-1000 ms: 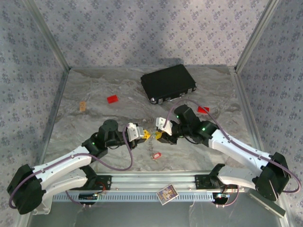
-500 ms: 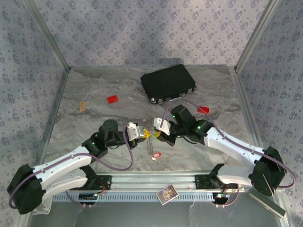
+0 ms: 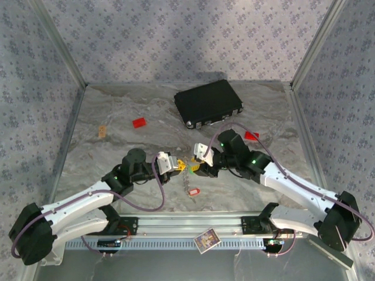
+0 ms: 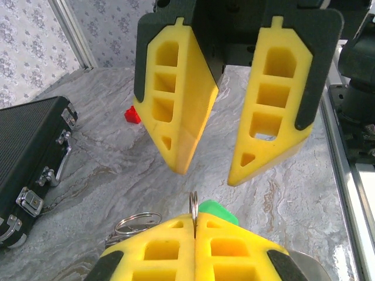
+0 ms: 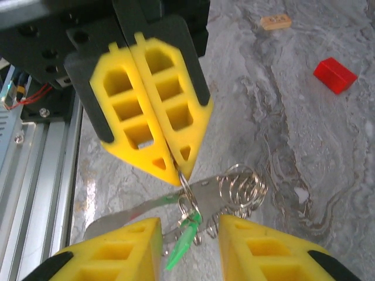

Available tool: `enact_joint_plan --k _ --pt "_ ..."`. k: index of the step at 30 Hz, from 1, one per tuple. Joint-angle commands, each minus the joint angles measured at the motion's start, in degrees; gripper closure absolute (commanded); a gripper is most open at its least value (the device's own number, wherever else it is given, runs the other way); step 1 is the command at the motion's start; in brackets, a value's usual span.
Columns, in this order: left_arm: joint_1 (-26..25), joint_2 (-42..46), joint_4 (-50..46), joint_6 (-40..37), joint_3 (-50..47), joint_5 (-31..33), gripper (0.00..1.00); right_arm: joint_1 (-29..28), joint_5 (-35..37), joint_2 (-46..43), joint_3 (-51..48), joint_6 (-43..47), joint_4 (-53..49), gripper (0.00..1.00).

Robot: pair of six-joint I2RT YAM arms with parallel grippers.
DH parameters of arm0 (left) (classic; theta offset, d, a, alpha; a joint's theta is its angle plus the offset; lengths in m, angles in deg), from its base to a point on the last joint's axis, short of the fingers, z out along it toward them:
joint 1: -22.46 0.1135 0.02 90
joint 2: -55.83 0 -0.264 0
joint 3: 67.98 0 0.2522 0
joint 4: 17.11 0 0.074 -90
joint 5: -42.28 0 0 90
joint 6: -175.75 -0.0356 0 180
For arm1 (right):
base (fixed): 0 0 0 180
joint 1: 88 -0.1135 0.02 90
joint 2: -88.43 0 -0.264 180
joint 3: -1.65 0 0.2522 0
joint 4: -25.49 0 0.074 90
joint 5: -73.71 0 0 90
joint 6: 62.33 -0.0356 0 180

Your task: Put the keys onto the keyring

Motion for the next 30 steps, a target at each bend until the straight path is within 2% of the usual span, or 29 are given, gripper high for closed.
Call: enact_joint_plan --k 1,9,15,16,19,21,25,30 --pt "-0.07 -0.24 5.22 1.26 -0.23 -2.15 1.00 -0.03 -2.65 0.76 -1.05 -2.69 3.82 0.72" --pt "-0.14 -0.30 5.84 1.74 -0.38 -3.05 1.00 -0.42 -2.39 2.80 -1.25 -2.94 5.17 0.81" --pt "-0.16 -0.45 5.52 2.03 -0.05 -2.78 1.00 -0.40 -2.49 2.76 -1.00 -2.87 5.74 1.00" --pt "-0.13 -0.46 4.86 2.04 0.26 -1.92 0.99 -0.40 -2.52 2.57 -0.73 -2.60 5.17 1.00" --pt "-0.12 -0.03 1.63 1.16 1.44 0.22 0.76 -0.50 -1.72 2.41 1.11 -0.80 1.71 1.00" --pt "-0.19 0.30 -1.66 0.41 2.71 1.20 0.70 -0.64 -0.79 2.61 2.66 0.86 -1.45 1.00" --pt "-0.49 -0.06 -8.68 -2.09 6.07 1.79 0.70 -1.17 1.53 3.37 4.64 3.37 -6.00 1.00" --pt "-0.68 -1.31 -11.68 -3.58 7.29 0.97 0.72 -2.79 4.23 4.45 7.27 5.60 -9.69 1.00"
